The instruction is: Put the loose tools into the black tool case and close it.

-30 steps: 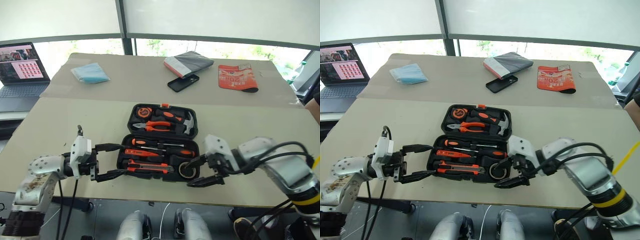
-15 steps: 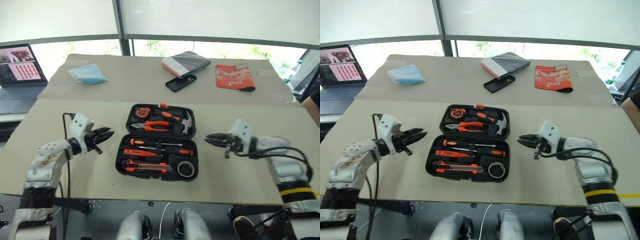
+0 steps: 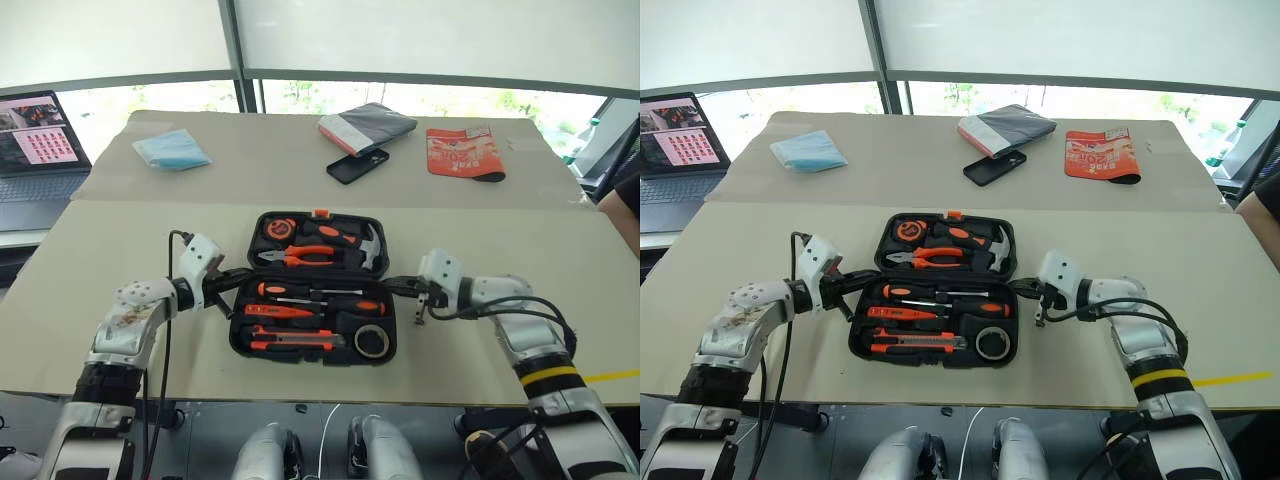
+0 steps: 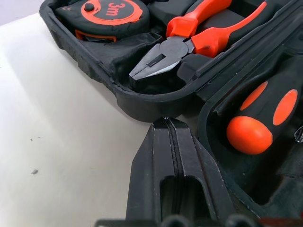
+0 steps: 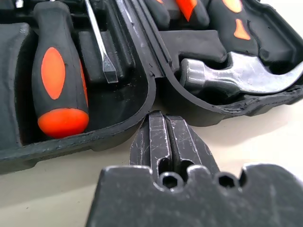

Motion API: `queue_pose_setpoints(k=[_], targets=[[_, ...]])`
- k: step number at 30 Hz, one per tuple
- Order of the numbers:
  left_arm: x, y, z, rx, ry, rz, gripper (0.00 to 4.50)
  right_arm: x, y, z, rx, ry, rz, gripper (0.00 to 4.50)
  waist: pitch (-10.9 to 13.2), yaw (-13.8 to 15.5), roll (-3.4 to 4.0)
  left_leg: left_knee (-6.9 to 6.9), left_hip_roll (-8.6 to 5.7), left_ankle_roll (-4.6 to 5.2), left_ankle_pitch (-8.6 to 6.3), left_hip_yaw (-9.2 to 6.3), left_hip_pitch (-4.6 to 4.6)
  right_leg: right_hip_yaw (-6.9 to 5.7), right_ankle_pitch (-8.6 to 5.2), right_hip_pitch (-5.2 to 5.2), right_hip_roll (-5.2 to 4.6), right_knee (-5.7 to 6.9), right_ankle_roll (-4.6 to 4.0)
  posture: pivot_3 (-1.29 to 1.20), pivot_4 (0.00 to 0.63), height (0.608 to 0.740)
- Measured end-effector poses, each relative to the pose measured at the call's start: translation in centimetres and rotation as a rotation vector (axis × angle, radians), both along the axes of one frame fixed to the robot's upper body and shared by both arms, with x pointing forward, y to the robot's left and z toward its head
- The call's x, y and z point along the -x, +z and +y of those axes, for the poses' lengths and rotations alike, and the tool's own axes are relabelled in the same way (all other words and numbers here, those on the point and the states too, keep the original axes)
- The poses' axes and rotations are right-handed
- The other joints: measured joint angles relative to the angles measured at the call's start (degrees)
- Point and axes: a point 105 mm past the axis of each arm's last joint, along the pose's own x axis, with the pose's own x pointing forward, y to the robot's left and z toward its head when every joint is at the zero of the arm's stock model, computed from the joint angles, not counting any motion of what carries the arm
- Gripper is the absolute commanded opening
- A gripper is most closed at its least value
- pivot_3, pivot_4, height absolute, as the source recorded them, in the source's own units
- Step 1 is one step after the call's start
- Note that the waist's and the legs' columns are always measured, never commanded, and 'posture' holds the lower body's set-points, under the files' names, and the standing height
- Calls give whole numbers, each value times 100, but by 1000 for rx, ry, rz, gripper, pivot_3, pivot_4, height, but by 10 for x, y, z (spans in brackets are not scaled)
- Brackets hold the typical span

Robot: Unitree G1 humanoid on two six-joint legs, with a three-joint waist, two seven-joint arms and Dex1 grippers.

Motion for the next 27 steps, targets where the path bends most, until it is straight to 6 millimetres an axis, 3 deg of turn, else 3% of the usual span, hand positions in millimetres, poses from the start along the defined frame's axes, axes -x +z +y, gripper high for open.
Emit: queue_pose_setpoints(k=[7, 9, 12, 15, 20, 23, 25, 27], targets=[[16, 0, -4, -18, -24, -5, 23, 16, -6, 0, 4, -12, 31, 0, 0, 0, 0, -13, 0, 1, 0, -1, -1, 1, -9, -3, -3, -9, 5, 0, 150, 740], [24, -4, -5, -5, -25, 42, 536, 16, -8, -8, 11, -46, 41, 0, 1, 3, 0, -13, -1, -5, -4, -1, -4, 3, -10, -3, -8, -12, 6, 0, 150, 740], [26, -6, 3, -5, 13, 73, 1460, 14, -4, -30, 11, -121, 90, 797, 3, 24, -3, -12, -3, -39, -28, -5, -6, 2, -8, -3, -19, -10, 8, 0, 150, 740], [28, 4, 14, 10, 36, 95, 2449, 14, 13, -46, 19, -137, 70, 1807, 4, 23, -4, -10, -2, -45, -26, -14, -2, 1, -2, -2, -21, -6, 7, 0, 150, 740], [21, 23, 26, 33, 68, 168, 4452, 11, 45, -49, -138, -188, 174, 3547, 6, 20, -6, -10, -1, -45, -21, -21, -8, 2, -1, -7, -15, 1, 4, 0, 150, 740], [12, 42, 26, 72, 78, 209, 4500, 1, 63, -56, -124, -346, 296, 4485, 6, 15, -6, -8, -1, -15, -5, -24, -15, 0, 0, -10, -19, -2, 1, 0, 150, 740], [-1, 50, 30, 81, 152, 294, 4500, -1, 65, -63, -77, -506, 503, 4485, 7, 13, -8, -7, -2, 1, 2, -30, -18, -2, 3, -10, -20, -7, -4, 0, 150, 740], [-15, 51, 31, 99, 234, 363, 4500, -2, 64, -50, -98, -546, 647, 4485, 7, 16, -10, -4, -2, 2, 2, -36, -18, -3, 4, -8, -16, -5, -6, 0, 150, 740]])
